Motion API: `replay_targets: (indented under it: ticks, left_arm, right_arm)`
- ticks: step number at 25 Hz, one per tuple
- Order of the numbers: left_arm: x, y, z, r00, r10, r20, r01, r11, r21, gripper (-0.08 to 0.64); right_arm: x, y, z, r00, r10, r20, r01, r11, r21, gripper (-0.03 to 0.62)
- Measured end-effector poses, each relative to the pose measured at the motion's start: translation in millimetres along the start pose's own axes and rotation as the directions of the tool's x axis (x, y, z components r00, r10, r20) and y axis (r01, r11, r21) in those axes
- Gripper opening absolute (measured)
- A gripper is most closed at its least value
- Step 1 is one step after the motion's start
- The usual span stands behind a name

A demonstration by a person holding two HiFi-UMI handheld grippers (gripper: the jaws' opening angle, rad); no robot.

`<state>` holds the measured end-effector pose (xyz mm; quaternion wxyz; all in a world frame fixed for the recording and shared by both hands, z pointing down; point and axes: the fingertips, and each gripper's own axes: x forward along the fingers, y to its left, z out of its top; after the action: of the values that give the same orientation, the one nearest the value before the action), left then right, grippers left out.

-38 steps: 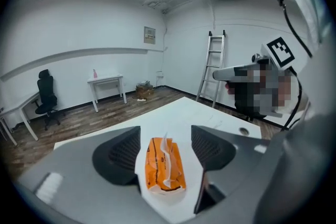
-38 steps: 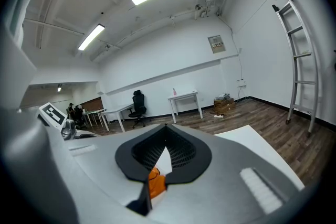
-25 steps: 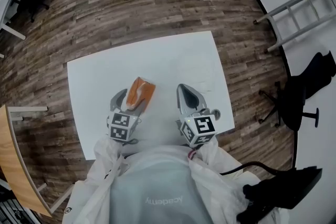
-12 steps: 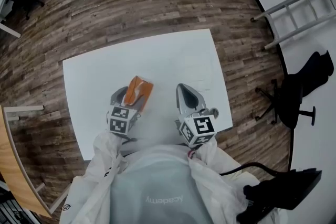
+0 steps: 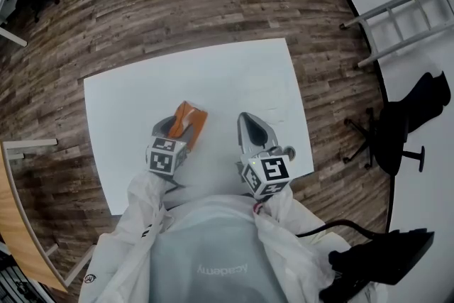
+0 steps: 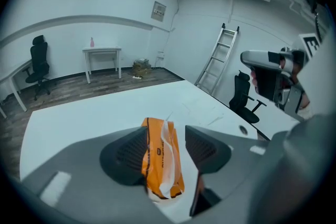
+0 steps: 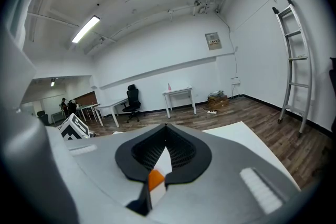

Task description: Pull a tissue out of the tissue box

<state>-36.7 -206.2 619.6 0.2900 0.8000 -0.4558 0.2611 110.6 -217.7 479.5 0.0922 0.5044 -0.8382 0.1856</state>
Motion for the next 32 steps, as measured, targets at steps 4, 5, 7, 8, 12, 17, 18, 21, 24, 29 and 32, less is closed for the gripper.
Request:
replay_targets:
  ticks: [4, 5, 7, 8, 12, 17, 18, 21, 24, 29, 32]
  left_arm:
    - [6.8, 3.5, -9.1, 1.0, 0.0, -0.026, -0.001, 1.0, -0.022, 0.213]
    - [8.7, 4.6, -11.1, 1.0, 0.0, -0.03, -0.001, 1.0, -0.027, 0.21]
    - [11.2, 5.3, -11.8, 1.0, -0.005, -0.029, 0.003, 0.999, -0.035, 0.196]
    - [11.8, 5.3, -11.5, 1.0, -0.007, -0.028, 0.006, 0.999, -0.037, 0.187]
    - [13.8, 5.1, -13.4, 0.999, -0.015, -0.029, 0.013, 0.998, -0.053, 0.161]
    - [14.9, 2.8, -15.2, 0.999, -0.028, -0.04, 0.025, 0.997, -0.071, 0.132]
    - [15.0, 2.3, -15.3, 0.999, -0.03, -0.04, 0.027, 0.997, -0.074, 0.128]
    - [15.6, 1.5, -17.6, 0.998, -0.04, -0.046, 0.036, 0.996, -0.087, 0.12]
    - [15.5, 2.8, -17.9, 0.998, -0.04, -0.043, 0.036, 0.995, -0.092, 0.107]
    - [16.4, 4.1, -18.2, 0.998, -0.045, -0.038, 0.041, 0.994, -0.102, 0.07]
    - [17.3, 3.9, -20.0, 0.998, -0.046, -0.043, 0.041, 0.994, -0.105, 0.058]
  right_arm:
    - [-0.1, -1.0, -1.0, 1.0, -0.003, -0.004, 0.003, 1.0, 0.001, 0.0]
    - [0.0, -1.2, -1.3, 1.0, -0.003, -0.005, 0.003, 1.0, 0.001, 0.0]
    - [0.3, -1.2, -1.9, 1.0, -0.004, -0.007, 0.004, 1.0, 0.001, 0.0]
    - [0.3, -1.1, -2.1, 1.0, -0.004, -0.008, 0.004, 1.0, 0.002, 0.0]
    - [-0.4, -2.3, -2.9, 1.0, -0.007, -0.01, 0.007, 1.0, 0.003, 0.0]
    - [-0.7, -2.7, -3.5, 1.0, -0.009, -0.011, 0.009, 1.0, 0.005, 0.0]
    - [-0.8, -2.7, -3.4, 1.0, -0.009, -0.011, 0.009, 1.0, 0.004, 0.0]
    - [-1.1, -2.8, -3.6, 1.0, -0.009, -0.012, 0.009, 1.0, 0.004, 0.0]
    - [-1.1, -3.3, -3.7, 1.0, -0.01, -0.012, 0.01, 1.0, 0.005, 0.0]
    - [-0.9, -3.4, -4.1, 1.0, -0.012, -0.012, 0.012, 1.0, 0.004, 0.0]
    - [-1.0, -4.1, -4.7, 1.0, -0.014, -0.011, 0.014, 1.0, 0.003, 0.0]
